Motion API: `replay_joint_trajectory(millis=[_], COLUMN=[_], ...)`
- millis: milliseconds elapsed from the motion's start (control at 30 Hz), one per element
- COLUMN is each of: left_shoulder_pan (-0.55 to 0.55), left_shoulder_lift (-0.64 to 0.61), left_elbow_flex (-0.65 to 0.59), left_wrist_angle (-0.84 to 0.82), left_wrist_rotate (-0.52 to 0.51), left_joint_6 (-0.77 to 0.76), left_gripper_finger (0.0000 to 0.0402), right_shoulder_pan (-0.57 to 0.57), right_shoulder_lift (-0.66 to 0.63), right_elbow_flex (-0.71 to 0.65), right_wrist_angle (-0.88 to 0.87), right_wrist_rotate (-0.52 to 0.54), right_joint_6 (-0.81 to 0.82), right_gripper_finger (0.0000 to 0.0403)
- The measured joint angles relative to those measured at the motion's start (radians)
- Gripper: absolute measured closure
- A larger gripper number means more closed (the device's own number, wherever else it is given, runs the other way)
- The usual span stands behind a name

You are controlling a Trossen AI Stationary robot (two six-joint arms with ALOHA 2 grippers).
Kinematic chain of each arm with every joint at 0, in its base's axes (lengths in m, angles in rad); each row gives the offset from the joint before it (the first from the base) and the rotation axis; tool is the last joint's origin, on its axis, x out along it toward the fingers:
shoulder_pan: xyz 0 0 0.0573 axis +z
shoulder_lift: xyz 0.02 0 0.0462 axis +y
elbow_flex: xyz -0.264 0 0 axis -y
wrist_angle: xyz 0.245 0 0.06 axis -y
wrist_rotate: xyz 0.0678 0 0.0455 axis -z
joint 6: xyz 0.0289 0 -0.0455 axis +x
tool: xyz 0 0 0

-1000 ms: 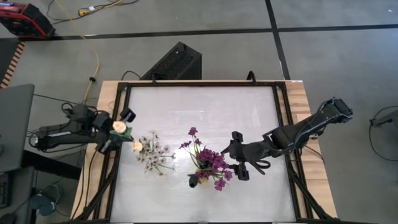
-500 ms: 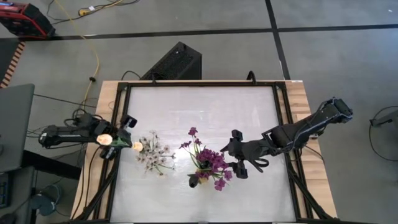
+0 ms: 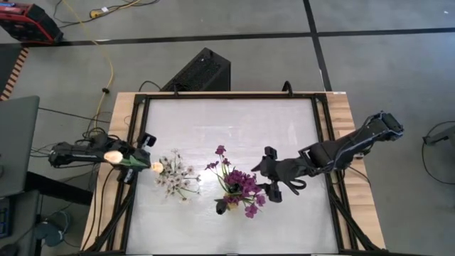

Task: Sort flowers into vase by color
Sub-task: Put the light pink flower into the transparent vase

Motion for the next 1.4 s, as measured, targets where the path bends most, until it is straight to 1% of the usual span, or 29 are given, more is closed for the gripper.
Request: replay_joint_trajectory(millis=[233, 367, 567, 767, 833, 1033, 1133, 1267, 1400], left_shoulder_pan=[-0.008, -0.008, -0.011, -0.061, -0.087, -0.17, -0.199, -0.217, -0.221], left_shoulder_lift=[0.0, 0.0, 0.0, 0.003, 0.003, 0.003, 0.003, 0.003, 0.003], left_elbow_flex=[-0.001, -0.001, -0.002, -0.003, -0.003, -0.003, -0.003, -0.003, -0.003], left_wrist_angle=[0.021, -0.002, -0.046, -0.053, -0.077, -0.138, -0.157, -0.244, -0.297], left_wrist_rotate=[-0.027, -0.023, -0.037, -0.073, -0.094, -0.209, -0.226, -0.236, -0.274], left_joint_6=[-0.014, -0.036, -0.026, 0.009, 0.029, 0.109, 0.149, 0.191, 0.192], left_gripper_finger=[0.0402, 0.0402, 0.0402, 0.0402, 0.0402, 0.0402, 0.0401, 0.0402, 0.0402], right_shoulder_pan=[-0.012, -0.012, -0.012, -0.012, -0.012, -0.012, -0.012, -0.012, -0.012], right_shoulder_lift=[0.0, 0.0, 0.0, 0.0, 0.0, 0.0, 0.0, 0.0, 0.0], right_elbow_flex=[0.0, 0.0, 0.0, 0.0, 0.0, 0.0, 0.0, 0.0, 0.0], right_wrist_angle=[-0.001, -0.001, 0.0, -0.001, -0.001, -0.001, 0.0, 0.0, 0.0], right_wrist_rotate=[0.0, 0.0, -0.001, -0.001, -0.001, -0.001, -0.001, -0.001, -0.002], right_joint_6=[0.0, 0.0, 0.0, 0.0, 0.0, 0.0, 0.0, 0.0, 0.0], right_gripper_finger=[0.0111, 0.0111, 0.0111, 0.0111, 0.0111, 0.0111, 0.0111, 0.0111, 0.0111])
